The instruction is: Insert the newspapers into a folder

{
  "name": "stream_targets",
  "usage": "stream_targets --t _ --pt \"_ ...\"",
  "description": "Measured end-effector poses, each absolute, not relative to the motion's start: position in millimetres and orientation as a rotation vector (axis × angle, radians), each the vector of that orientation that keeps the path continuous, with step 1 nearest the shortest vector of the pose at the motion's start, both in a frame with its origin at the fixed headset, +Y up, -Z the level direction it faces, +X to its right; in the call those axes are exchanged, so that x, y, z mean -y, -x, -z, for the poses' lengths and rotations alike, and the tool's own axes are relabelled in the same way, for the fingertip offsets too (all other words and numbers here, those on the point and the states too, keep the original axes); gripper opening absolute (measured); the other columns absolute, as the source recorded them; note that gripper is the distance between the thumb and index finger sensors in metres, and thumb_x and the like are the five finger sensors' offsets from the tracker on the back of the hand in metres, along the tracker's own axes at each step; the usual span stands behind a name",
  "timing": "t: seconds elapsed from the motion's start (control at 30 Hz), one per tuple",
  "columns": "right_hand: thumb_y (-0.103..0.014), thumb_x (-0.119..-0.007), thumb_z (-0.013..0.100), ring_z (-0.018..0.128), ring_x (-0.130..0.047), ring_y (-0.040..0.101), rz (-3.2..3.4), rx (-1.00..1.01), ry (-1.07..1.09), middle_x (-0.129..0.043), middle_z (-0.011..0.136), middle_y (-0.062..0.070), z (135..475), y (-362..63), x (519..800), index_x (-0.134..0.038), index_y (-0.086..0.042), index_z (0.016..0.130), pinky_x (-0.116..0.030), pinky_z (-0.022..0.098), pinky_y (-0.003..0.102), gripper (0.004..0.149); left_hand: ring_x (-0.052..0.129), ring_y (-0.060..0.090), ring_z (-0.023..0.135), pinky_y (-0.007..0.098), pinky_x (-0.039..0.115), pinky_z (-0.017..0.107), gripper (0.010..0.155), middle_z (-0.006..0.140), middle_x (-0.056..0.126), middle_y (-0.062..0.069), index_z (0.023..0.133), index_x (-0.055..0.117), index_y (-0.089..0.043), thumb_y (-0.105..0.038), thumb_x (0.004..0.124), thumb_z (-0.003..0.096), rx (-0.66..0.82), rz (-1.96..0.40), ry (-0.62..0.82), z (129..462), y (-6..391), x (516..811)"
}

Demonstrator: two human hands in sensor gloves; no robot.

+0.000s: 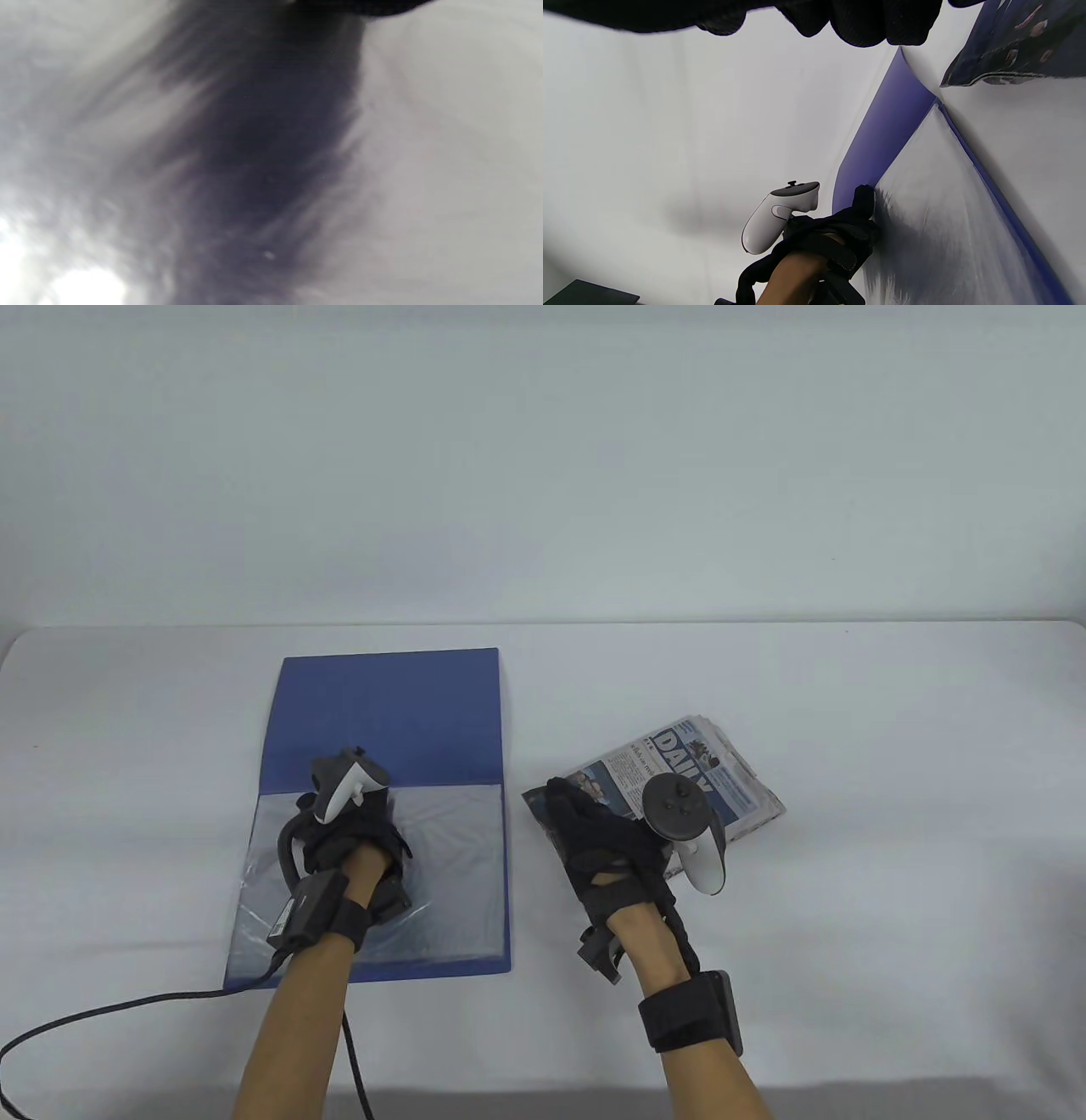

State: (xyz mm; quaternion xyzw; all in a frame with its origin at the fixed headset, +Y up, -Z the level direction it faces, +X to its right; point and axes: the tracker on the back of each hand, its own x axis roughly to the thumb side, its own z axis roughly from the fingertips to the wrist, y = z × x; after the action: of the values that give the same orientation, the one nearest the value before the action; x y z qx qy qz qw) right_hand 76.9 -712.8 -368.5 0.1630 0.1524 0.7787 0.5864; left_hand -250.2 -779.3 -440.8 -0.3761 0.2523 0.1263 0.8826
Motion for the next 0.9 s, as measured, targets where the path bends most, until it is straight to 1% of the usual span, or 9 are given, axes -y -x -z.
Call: stream_targets --t 0.1,0.2,0.3,0.43,0.5,0.6,0.7,0.8,0.9 --pt "-0.04 -0.059 0.064 0.09 -0.05 0.06 -1.795 -0.347 -0.377 -0.042 0.101 0.034 368 -81 712 -0.038 0.006 0.108 -0.042 0.061 0.072 0.067 -0.019 0.02 0.114 0.044 0.001 0.094 0.068 0.116 -0.024 -0.015 0.1 0.0 -0.07 -0.04 0.047 0.0614 -0.514 -0.242 0.732 436 244 781" --pt "-0.041 -0.059 0.064 0.09 -0.05 0.06 -1.782 -0.329 -0.371 -0.042 0.101 0.034 368 -83 711 -0.039 0.005 0.108 -0.042 0.061 0.072 0.067 -0.007 0.04 0.113 0.058 0.017 0.09 0.071 0.122 -0.01 0.0 0.107 0.0 -0.056 -0.038 0.051 0.061 -0.44 -0.129 0.62 426 232 773" --pt "-0.041 -0.059 0.064 0.09 -0.05 0.06 -1.786 -0.331 -0.37 -0.042 0.101 0.033 369 -83 711 -0.039 0.005 0.108 -0.042 0.061 0.072 0.067 -0.004 0.042 0.112 0.059 0.021 0.089 0.072 0.124 -0.001 0.006 0.117 0.008 -0.041 -0.039 0.054 0.0614 -0.278 -0.115 0.601 407 205 744" --pt "-0.041 -0.059 0.064 0.089 -0.05 0.06 -1.806 -0.339 -0.383 -0.043 0.101 0.034 367 -78 713 -0.039 0.005 0.108 -0.042 0.061 0.072 0.067 0.008 0.04 0.117 0.055 0.032 0.09 0.069 0.127 0.012 0.004 0.118 0.023 -0.033 -0.044 0.061 0.0615 0.019 -0.09 0.791 372 172 738" --pt "-0.041 -0.059 0.064 0.089 -0.05 0.06 -1.832 -0.346 -0.399 -0.042 0.101 0.034 365 -73 714 -0.038 0.006 0.108 -0.042 0.062 0.072 0.068 0.002 0.04 0.115 0.054 0.029 0.09 0.079 0.124 0.003 0.005 0.117 0.008 -0.031 -0.047 0.063 0.0611 0.11 -0.148 0.919 353 162 749" --pt "-0.04 -0.059 0.064 0.09 -0.047 0.06 -1.915 -0.341 -0.417 -0.037 0.102 0.033 363 -64 716 -0.029 0.006 0.108 -0.041 0.062 0.072 0.071 0.001 0.042 0.113 0.054 0.027 0.089 0.088 0.12 -0.007 0.009 0.113 -0.002 -0.025 -0.051 0.064 0.0599 0.134 -0.136 0.83 331 155 767" --pt "-0.041 -0.059 0.064 0.091 -0.045 0.06 -2.046 -0.419 -0.484 -0.035 0.103 0.033 362 -51 719 -0.027 0.005 0.109 -0.04 0.062 0.073 0.072 0.012 0.041 0.115 0.051 0.037 0.088 0.079 0.121 0.0 0.008 0.11 0.007 -0.027 -0.052 0.061 0.0577 0.125 0.057 0.705 325 146 769" --pt "-0.041 -0.059 0.064 0.092 -0.045 0.06 -2.074 -0.449 -0.499 -0.035 0.103 0.033 359 -40 724 -0.027 0.005 0.109 -0.039 0.062 0.073 0.072 0.022 0.038 0.116 0.048 0.046 0.087 0.064 0.123 0.011 0.004 0.109 0.027 -0.036 -0.051 0.063 0.0583 0.094 0.051 0.66 328 146 767" --pt "-0.041 -0.059 0.064 0.092 -0.043 0.06 -2.09 -0.484 -0.505 -0.033 0.103 0.033 358 -33 731 -0.024 0.005 0.109 -0.039 0.062 0.073 0.073 0.047 0.029 0.117 0.044 0.057 0.086 0.043 0.124 0.04 -0.008 0.102 0.058 -0.046 -0.047 0.068 0.0603 -0.006 0.023 0.503 335 155 754"
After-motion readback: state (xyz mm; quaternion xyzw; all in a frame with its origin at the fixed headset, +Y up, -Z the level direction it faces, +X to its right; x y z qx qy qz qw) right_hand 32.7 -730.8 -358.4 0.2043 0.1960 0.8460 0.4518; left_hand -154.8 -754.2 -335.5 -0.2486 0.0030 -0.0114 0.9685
